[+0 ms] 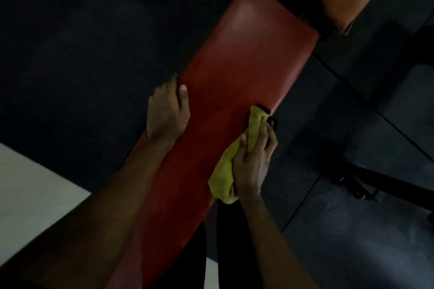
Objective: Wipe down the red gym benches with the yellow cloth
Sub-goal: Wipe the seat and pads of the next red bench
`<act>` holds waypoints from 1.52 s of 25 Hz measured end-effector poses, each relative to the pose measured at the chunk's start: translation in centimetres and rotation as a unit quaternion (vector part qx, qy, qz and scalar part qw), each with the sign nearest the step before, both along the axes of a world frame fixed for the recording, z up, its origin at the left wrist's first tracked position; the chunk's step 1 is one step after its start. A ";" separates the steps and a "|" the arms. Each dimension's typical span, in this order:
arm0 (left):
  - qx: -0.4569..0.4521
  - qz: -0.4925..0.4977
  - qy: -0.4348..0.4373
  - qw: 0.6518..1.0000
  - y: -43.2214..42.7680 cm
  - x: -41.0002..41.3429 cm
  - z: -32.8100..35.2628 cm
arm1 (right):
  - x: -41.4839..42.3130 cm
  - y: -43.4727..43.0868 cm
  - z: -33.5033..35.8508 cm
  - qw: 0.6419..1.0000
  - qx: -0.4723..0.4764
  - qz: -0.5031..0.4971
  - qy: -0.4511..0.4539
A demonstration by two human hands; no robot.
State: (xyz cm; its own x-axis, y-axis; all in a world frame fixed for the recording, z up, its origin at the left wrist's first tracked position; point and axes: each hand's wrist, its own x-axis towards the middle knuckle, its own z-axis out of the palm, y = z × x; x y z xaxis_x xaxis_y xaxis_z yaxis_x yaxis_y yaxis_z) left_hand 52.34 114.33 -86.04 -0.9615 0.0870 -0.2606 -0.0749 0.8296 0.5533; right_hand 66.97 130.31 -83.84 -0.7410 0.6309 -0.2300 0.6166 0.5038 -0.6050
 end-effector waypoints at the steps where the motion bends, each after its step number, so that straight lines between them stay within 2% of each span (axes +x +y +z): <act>1: 0.000 0.004 0.010 1.000 0.0 0.2 0.1 | -1.6 1.6 -0.2 1.000 0.010 -0.001 0.004; 3: -0.002 0.009 0.017 1.000 0.3 0.5 0.3 | -4.8 4.0 -0.2 0.999 0.040 0.031 -0.008; 5: -0.007 0.007 0.022 1.000 0.4 0.3 0.6 | -7.0 4.7 0.4 0.985 0.097 0.137 -0.029; 8: -0.012 0.007 0.016 1.000 0.4 0.3 0.6 | -8.8 6.3 0.5 0.919 0.137 0.368 -0.014; 9: -0.015 0.008 0.011 1.000 0.5 0.4 0.4 | -9.8 7.5 0.5 0.898 0.145 0.415 -0.003; 10: -0.018 0.009 0.007 1.000 0.5 0.4 0.3 | -11.1 8.4 0.5 0.889 0.150 0.433 0.002; 14: -0.034 0.021 -0.008 0.999 0.6 0.2 0.3 | -16.5 7.2 1.2 0.935 0.135 0.327 -0.023; 15: -0.035 0.025 -0.012 0.999 0.6 0.1 0.3 | -17.1 6.3 1.2 0.927 0.153 0.342 -0.022; 19: -0.036 0.005 -0.015 0.999 0.6 0.0 0.2 | -20.3 8.8 1.1 0.808 0.179 0.561 -0.006; 20: -0.036 -0.003 -0.020 0.999 0.5 0.0 0.1 | -21.9 9.8 1.2 0.802 0.188 0.567 -0.014; 21: -0.039 -0.009 -0.026 0.999 0.4 0.0 -0.1 | -23.8 10.5 1.2 0.819 0.195 0.539 -0.018; 23: -0.047 -0.009 -0.035 0.998 0.2 0.0 -0.3 | -27.7 10.5 1.1 0.883 0.173 0.436 -0.013; 24: -0.049 -0.008 -0.039 0.998 0.2 0.0 -0.3 | -28.9 9.9 1.1 0.893 0.170 0.417 -0.004; 25: -0.050 -0.009 -0.041 0.998 0.2 -0.1 -0.3 | -29.6 9.0 1.0 0.881 0.181 0.436 0.004; 26: -0.051 -0.010 -0.040 0.998 0.3 -0.2 -0.2 | -29.9 8.3 0.9 0.853 0.183 0.488 0.009; 29: -0.053 -0.006 -0.041 0.998 0.2 0.0 -0.1 | -30.2 8.2 1.0 0.735 0.136 0.664 0.002; 30: -0.051 -0.002 -0.043 0.998 0.1 0.2 -0.1 | -30.7 8.8 1.1 0.719 0.127 0.683 0.005; 31: -0.050 0.000 -0.044 0.998 0.2 0.3 0.0 | -31.4 9.3 1.0 0.725 0.126 0.677 0.011; 36: -0.046 0.003 -0.073 0.996 0.5 -0.1 1.3 | -34.7 10.4 0.4 0.846 0.129 0.517 -0.012; 38: -0.045 0.012 -0.076 0.996 0.9 -0.4 2.0 | -35.4 10.5 0.4 0.863 0.127 0.489 -0.016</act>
